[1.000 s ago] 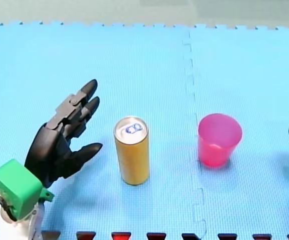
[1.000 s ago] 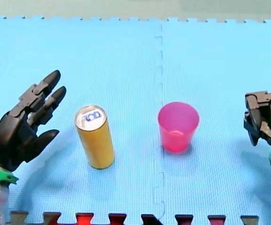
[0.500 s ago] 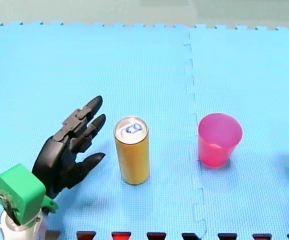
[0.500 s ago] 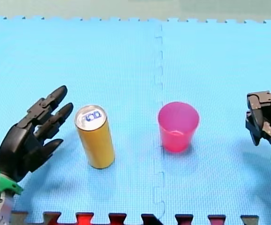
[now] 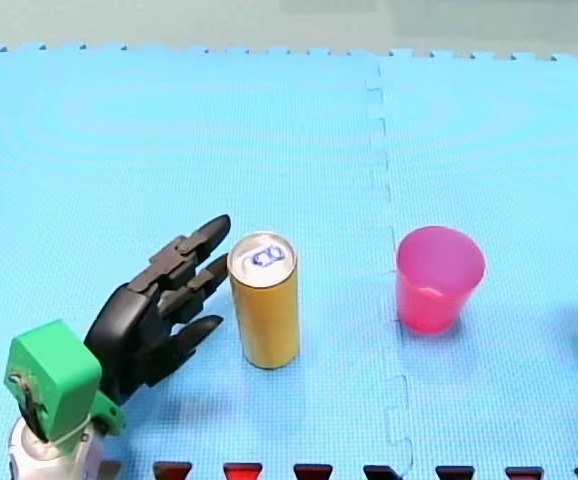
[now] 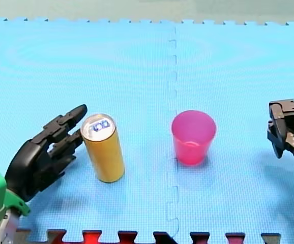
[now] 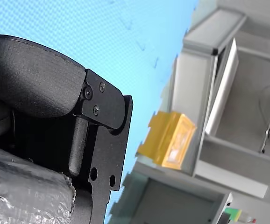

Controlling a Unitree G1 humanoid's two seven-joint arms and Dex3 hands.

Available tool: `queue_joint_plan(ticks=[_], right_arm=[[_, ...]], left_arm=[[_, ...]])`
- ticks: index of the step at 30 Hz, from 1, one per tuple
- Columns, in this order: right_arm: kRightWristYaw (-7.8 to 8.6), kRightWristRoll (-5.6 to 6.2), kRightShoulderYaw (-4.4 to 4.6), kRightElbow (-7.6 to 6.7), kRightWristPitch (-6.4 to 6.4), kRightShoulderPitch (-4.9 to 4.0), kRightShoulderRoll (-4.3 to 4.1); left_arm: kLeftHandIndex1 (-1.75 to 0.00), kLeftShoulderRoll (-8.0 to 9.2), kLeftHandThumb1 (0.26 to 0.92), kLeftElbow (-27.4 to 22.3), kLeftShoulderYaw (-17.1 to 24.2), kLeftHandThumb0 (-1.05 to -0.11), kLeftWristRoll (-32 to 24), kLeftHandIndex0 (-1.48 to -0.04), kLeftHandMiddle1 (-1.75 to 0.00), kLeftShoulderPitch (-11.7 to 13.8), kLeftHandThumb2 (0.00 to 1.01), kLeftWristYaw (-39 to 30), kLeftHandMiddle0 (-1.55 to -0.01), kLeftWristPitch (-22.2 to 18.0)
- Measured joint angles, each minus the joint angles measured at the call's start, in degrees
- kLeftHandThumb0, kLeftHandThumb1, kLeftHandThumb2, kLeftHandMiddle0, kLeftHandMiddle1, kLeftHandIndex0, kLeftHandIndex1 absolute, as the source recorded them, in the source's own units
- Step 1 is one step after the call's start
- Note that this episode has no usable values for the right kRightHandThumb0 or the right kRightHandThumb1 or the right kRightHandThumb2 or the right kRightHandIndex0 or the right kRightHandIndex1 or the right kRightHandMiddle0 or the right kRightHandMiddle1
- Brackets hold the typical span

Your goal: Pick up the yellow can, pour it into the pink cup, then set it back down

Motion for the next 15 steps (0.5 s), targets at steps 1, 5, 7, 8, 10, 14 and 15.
queue_joint_plan(ticks=[1,5,7,8,10,14,15], right_arm=[[0.1,0.04,-0.04,0.0,-0.02,0.05,0.0],[0.45,0.18,-0.19,-0.01,-0.05,0.12,-0.04],[0.62,0.24,-0.23,-0.03,-0.07,0.13,-0.08],[0.68,0.27,-0.25,-0.03,-0.08,0.14,-0.09],[0.78,0.32,-0.31,-0.03,-0.12,0.15,-0.13],[0.79,0.33,-0.36,-0.03,-0.15,0.15,-0.21],[0.79,0.32,-0.36,-0.03,-0.15,0.15,-0.24]], left_arm=[[-0.01,0.0,0.921,-0.01,-0.01,-1.048,0.15,-0.29,-0.01,-0.02,0.14,0.03,-0.3,0.07],[-0.01,0.0,0.921,-0.01,0.0,-1.048,0.39,-0.29,-0.01,-0.21,0.15,0.16,-0.3,0.39],[-0.01,0.0,0.921,0.01,-0.01,-1.048,0.46,-0.29,-0.01,-0.35,0.15,0.26,-0.3,0.55],[-0.01,0.01,0.921,0.02,-0.02,-1.048,0.5,-0.29,-0.01,-0.39,0.15,0.29,-0.3,0.63],[-0.01,0.03,0.921,0.06,-0.07,-1.048,0.56,-0.29,-0.01,-0.51,0.16,0.3,-0.3,0.85],[-0.01,0.13,0.921,0.13,-0.12,-1.048,0.63,-0.29,-0.01,-0.79,0.16,0.28,-0.3,1.36],[-0.01,0.16,0.921,0.16,-0.12,-1.048,0.65,-0.29,-0.01,-0.85,0.16,0.29,-0.3,1.5]])
